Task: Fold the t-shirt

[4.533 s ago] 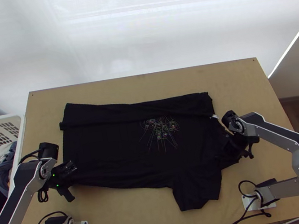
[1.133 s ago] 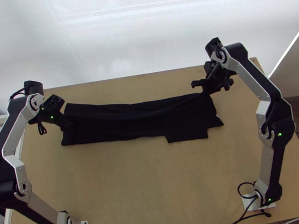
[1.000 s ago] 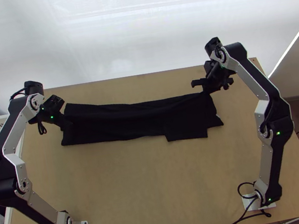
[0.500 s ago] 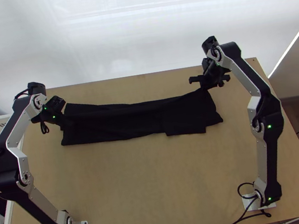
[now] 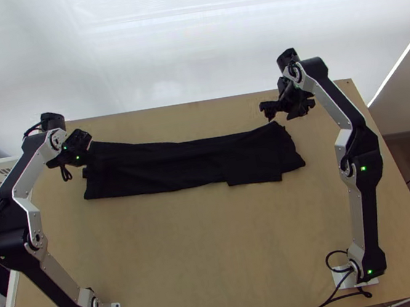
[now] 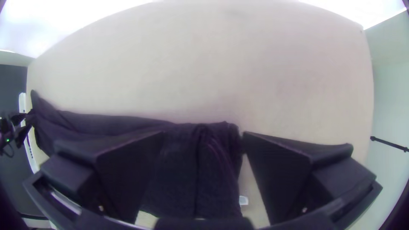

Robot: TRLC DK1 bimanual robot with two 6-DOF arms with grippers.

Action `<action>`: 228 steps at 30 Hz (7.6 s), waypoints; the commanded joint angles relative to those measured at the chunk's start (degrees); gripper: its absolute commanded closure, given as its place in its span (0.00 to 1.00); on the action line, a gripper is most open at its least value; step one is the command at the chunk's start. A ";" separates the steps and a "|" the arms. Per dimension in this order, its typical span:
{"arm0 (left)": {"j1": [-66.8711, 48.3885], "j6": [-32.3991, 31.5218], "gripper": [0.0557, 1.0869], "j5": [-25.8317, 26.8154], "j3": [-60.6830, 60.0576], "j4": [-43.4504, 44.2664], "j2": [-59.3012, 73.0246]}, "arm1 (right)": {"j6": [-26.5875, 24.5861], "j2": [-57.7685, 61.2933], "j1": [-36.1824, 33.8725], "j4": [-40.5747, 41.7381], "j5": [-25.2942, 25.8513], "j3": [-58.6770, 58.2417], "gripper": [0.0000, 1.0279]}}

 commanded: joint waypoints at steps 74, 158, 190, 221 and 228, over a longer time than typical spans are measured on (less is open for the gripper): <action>6.36 -22.97 0.97 27.82 6.21 -2.03 10.36 | 2.38 3.43 14.98 8.66 -27.80 6.31 0.03; -27.75 -45.12 0.04 14.90 31.87 -10.21 10.45 | 0.80 -25.31 2.76 11.39 -25.43 -33.24 0.04; -22.56 -43.63 0.04 12.00 25.28 -11.08 -0.10 | 2.56 -8.08 22.36 15.87 -21.65 -29.90 0.04; -22.47 -40.99 0.04 12.09 25.19 -10.03 0.60 | 1.59 -19.07 23.42 18.24 -6.54 -37.81 0.97; -22.47 -40.81 0.04 12.00 26.24 -9.94 1.13 | 1.59 -19.68 21.40 18.16 -5.66 -39.21 0.97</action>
